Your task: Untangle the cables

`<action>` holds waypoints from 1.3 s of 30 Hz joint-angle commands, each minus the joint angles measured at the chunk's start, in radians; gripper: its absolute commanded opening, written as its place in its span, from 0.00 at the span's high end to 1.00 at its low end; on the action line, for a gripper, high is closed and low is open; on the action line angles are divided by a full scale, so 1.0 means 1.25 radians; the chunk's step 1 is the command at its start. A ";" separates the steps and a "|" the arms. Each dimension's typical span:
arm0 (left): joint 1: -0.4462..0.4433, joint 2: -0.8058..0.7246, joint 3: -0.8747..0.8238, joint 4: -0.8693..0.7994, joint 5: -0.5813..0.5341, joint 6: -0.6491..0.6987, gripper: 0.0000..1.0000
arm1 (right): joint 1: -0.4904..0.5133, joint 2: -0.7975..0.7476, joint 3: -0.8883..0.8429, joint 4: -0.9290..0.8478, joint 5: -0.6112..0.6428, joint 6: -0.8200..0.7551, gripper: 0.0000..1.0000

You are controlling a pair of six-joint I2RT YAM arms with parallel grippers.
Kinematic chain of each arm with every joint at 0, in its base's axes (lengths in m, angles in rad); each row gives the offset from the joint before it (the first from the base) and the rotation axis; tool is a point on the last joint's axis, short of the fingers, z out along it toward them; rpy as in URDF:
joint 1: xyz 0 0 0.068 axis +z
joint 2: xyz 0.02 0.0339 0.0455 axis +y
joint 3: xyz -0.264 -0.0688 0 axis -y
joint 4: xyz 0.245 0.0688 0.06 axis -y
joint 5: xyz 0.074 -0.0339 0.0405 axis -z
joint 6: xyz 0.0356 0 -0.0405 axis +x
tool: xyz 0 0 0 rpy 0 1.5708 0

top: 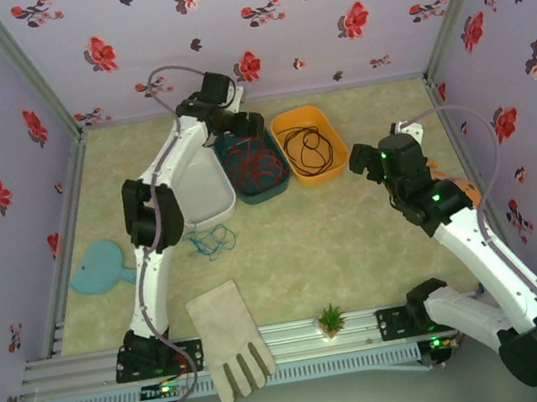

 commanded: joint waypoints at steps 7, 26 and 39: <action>-0.015 -0.179 -0.122 0.025 -0.043 0.017 0.00 | 0.005 -0.017 0.012 -0.016 0.037 -0.022 0.01; -0.020 -0.649 -0.564 0.181 -0.148 -0.033 0.00 | 0.082 -0.006 0.050 -0.066 0.112 -0.055 0.01; 0.030 -0.955 -0.938 0.135 -0.209 -0.147 0.00 | 0.295 0.171 0.145 -0.081 0.144 -0.026 0.01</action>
